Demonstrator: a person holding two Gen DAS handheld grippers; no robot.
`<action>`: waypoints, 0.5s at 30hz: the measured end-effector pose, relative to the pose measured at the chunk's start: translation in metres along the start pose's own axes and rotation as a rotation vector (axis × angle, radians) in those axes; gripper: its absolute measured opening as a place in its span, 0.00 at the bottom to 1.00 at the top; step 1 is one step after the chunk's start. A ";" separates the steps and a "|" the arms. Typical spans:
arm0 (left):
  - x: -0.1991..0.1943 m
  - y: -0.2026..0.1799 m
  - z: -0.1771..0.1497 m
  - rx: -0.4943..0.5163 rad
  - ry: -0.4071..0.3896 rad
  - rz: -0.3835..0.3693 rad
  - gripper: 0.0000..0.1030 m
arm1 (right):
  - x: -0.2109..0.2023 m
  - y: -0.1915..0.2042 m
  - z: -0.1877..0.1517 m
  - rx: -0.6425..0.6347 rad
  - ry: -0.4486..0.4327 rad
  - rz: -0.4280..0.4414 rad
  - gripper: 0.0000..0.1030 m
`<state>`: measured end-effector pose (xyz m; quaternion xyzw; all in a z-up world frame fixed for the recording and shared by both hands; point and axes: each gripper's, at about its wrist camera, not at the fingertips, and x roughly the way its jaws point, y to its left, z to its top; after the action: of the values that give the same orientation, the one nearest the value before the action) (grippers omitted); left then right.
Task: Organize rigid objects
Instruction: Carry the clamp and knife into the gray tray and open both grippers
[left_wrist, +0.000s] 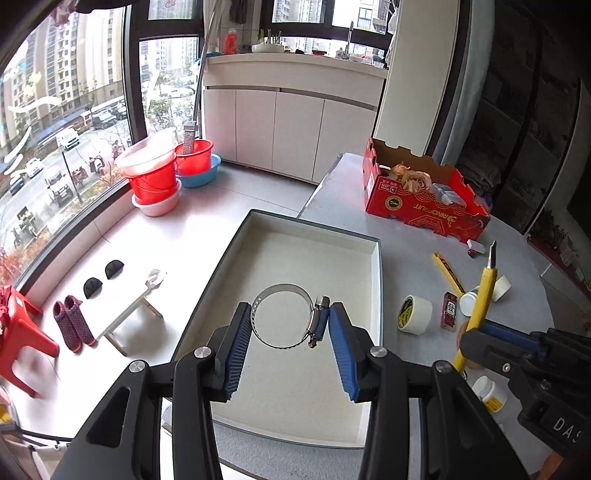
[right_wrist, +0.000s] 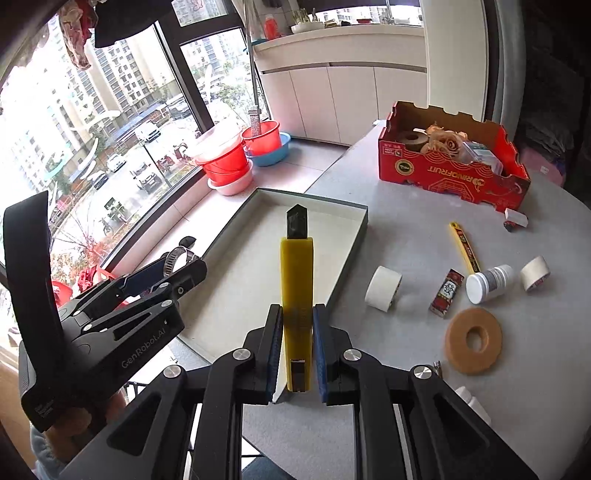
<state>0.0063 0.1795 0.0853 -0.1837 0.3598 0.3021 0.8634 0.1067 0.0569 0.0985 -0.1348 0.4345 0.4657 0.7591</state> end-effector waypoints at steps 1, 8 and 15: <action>0.004 0.004 0.003 -0.009 0.002 0.006 0.44 | 0.006 0.003 0.006 -0.009 0.004 0.003 0.17; 0.031 0.019 0.017 -0.031 0.014 0.055 0.44 | 0.039 0.014 0.028 -0.023 0.034 0.028 0.17; 0.050 0.025 0.024 -0.036 0.033 0.072 0.44 | 0.055 0.015 0.038 -0.029 0.056 0.027 0.17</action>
<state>0.0301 0.2303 0.0629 -0.1912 0.3750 0.3365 0.8424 0.1246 0.1205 0.0806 -0.1528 0.4504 0.4783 0.7382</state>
